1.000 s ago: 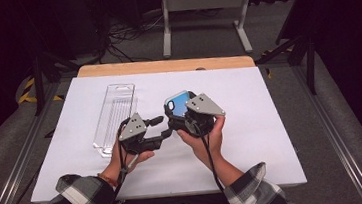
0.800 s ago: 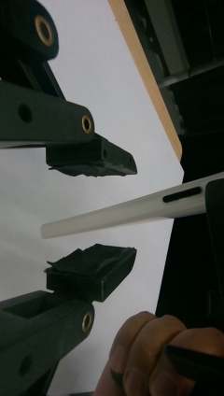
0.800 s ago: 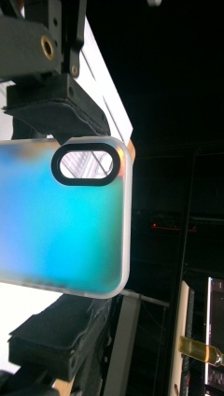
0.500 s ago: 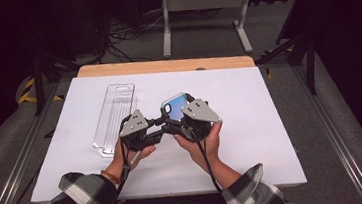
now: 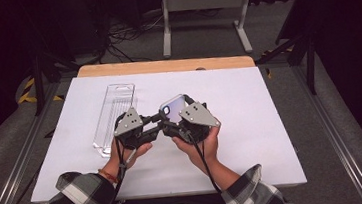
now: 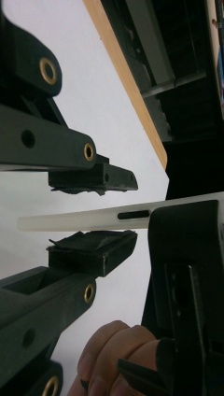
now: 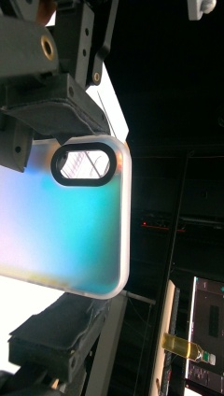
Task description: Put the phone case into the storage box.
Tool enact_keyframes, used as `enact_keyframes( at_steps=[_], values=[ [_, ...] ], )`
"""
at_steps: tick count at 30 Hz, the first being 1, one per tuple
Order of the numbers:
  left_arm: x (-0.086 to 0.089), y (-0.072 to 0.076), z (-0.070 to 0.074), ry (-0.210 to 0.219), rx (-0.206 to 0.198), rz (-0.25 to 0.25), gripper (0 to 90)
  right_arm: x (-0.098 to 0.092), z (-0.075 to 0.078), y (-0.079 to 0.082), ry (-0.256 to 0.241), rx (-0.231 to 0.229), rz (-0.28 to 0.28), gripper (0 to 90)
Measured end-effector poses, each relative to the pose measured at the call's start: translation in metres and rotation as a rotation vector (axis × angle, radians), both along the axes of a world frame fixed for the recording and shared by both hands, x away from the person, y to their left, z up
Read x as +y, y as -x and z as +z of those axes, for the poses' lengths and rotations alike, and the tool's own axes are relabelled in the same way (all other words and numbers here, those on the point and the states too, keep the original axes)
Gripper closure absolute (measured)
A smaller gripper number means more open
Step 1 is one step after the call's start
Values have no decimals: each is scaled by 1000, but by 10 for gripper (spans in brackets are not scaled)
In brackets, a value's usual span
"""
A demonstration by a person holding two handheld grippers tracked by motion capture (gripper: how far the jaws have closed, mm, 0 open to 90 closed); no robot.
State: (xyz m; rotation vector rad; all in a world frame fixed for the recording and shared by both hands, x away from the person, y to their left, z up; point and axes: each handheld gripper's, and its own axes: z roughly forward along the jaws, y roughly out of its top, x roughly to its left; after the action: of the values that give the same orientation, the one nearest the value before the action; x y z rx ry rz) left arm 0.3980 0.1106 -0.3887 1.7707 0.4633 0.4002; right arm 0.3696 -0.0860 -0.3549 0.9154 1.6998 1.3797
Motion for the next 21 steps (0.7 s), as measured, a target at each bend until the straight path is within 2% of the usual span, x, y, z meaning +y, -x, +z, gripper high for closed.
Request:
enact_keyframes(
  at_steps=[8, 12, 17, 21],
  values=[
    [0, 2, 2, -5, -24, 8, 711, 1, -2, 0, 0, 4, 0, 174],
    [1, 2, 3, -18, -45, 1, 760, 2, -2, 1, 1, 10, -1, 173],
    [4, 1, 3, -10, -28, -17, 800, 3, -4, 1, -13, 23, 3, 171],
    [5, 1, 4, -13, -41, -23, 804, 3, -3, 2, -15, 22, 3, 169]
  ],
)
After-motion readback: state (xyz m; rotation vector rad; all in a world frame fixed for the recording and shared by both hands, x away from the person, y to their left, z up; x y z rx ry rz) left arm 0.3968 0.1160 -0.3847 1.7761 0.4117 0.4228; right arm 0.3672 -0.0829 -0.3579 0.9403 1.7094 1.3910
